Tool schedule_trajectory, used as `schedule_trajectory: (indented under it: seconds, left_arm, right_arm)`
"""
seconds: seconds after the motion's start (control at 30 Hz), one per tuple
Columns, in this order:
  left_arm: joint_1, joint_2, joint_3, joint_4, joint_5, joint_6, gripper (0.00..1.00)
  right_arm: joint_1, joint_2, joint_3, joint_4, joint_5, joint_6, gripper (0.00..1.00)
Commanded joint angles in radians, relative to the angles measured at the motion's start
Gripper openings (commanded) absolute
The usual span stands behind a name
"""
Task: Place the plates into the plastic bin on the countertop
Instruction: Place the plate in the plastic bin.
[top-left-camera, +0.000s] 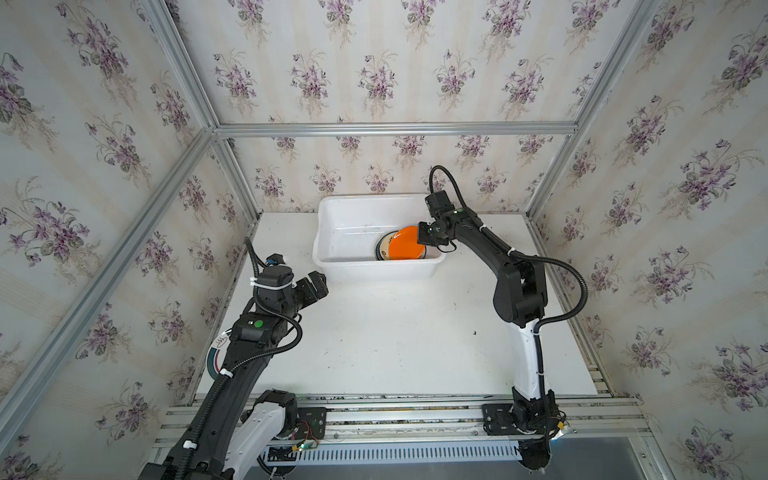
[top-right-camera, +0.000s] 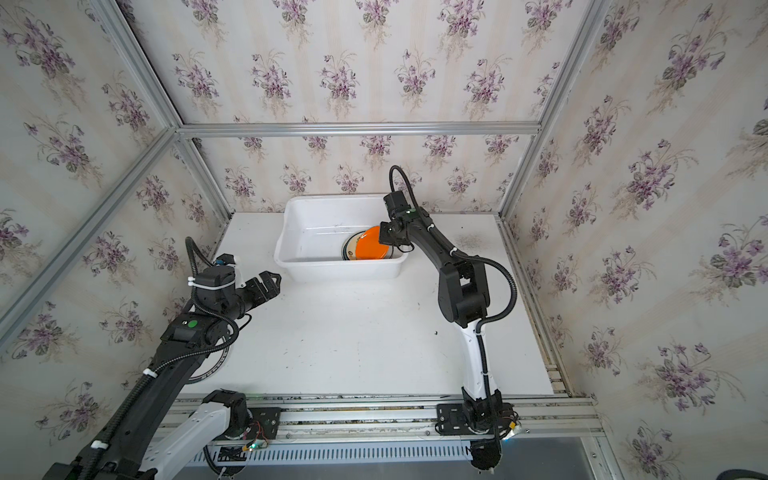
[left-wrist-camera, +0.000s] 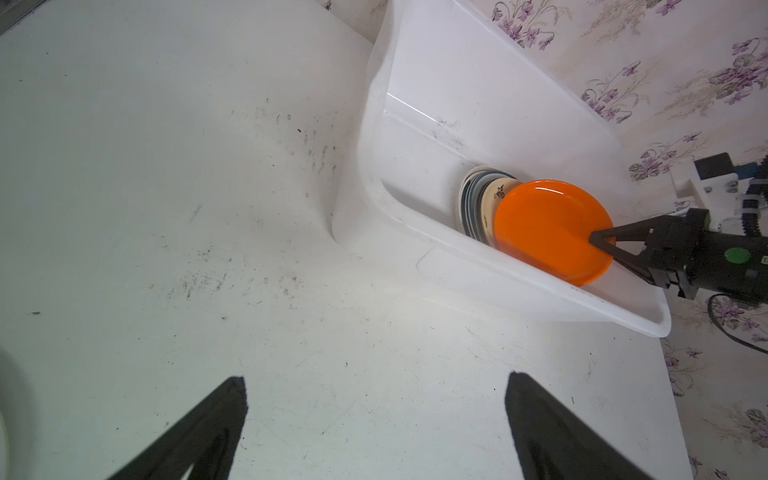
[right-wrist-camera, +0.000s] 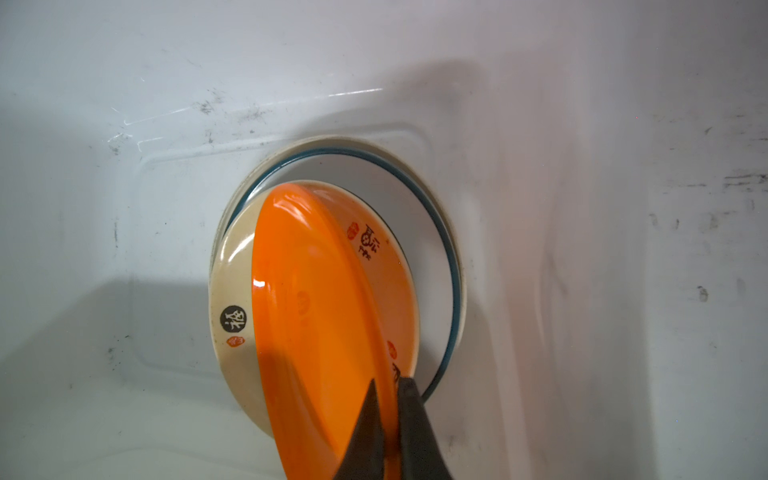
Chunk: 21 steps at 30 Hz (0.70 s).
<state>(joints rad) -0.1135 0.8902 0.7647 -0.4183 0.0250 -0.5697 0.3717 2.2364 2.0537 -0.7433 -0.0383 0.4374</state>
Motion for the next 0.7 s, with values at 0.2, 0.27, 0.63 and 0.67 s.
schedule_trajectory:
  seconds: [0.2, 0.27, 0.63, 0.67]
  left_arm:
    - [0.049, 0.019, -0.008, 0.013, 0.029, 0.01, 0.99]
    - [0.057, 0.022, -0.008, 0.013, 0.036, 0.013, 0.99]
    - [0.156, 0.007, -0.045, -0.068, 0.032, -0.029, 0.99]
    - [0.168, 0.009, -0.052, -0.075, 0.032, -0.036, 0.99]
  right_arm:
    - [0.0, -0.006, 0.019, -0.007, 0.032, -0.012, 0.53]
    - [0.0, -0.022, 0.021, -0.008, 0.032, -0.003, 0.61]
    - [0.015, -0.153, 0.022, 0.102, -0.053, 0.009, 0.77]
    - [0.017, -0.163, 0.022, 0.104, -0.064, 0.009, 0.77]
